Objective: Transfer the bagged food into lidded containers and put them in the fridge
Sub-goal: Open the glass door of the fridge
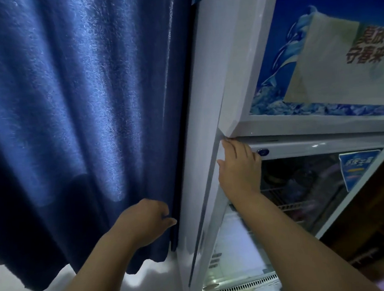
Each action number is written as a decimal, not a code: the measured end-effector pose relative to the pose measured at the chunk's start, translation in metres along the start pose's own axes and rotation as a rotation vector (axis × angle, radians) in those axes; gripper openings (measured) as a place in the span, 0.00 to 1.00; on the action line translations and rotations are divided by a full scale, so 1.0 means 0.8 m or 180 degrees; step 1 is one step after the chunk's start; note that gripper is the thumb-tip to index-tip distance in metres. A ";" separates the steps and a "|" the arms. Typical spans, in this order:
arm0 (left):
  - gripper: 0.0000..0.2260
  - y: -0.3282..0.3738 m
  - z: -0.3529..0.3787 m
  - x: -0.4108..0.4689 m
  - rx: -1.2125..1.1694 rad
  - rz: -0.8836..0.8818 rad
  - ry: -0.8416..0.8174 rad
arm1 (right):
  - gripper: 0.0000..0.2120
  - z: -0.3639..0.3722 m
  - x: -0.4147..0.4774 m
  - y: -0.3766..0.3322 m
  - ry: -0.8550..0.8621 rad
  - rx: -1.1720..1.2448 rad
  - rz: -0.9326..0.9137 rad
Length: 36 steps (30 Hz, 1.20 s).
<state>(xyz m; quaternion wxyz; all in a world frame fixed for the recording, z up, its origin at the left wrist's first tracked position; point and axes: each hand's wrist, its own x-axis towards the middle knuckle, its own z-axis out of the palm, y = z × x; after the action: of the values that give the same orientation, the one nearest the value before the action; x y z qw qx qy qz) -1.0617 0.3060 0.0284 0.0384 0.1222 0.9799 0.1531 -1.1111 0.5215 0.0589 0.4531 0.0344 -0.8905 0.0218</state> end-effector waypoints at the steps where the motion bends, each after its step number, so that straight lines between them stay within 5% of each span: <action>1: 0.13 0.002 0.002 0.001 -0.0019 0.0013 -0.0012 | 0.24 -0.005 -0.004 0.002 0.0075 0.0079 -0.0028; 8: 0.14 0.042 0.020 -0.009 0.0000 0.0093 -0.0062 | 0.09 -0.075 -0.066 0.031 0.0625 0.0525 0.0083; 20: 0.14 0.236 0.124 -0.100 -0.0209 0.0418 -0.0485 | 0.05 -0.282 -0.209 0.162 0.0998 0.1174 -0.0020; 30: 0.16 0.413 0.183 -0.153 0.0151 0.1182 -0.0863 | 0.10 -0.430 -0.329 0.329 0.0928 0.0423 0.0493; 36: 0.15 0.486 0.185 -0.169 0.0166 0.1501 -0.0861 | 0.18 -0.491 -0.357 0.398 0.0107 -0.0781 0.1444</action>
<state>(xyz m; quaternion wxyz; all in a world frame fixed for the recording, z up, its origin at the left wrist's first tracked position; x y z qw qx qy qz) -0.8256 0.6742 0.0129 0.1291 0.3674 0.9139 0.1148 -0.6527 0.8779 0.0564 0.4522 -0.2218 -0.8638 0.0153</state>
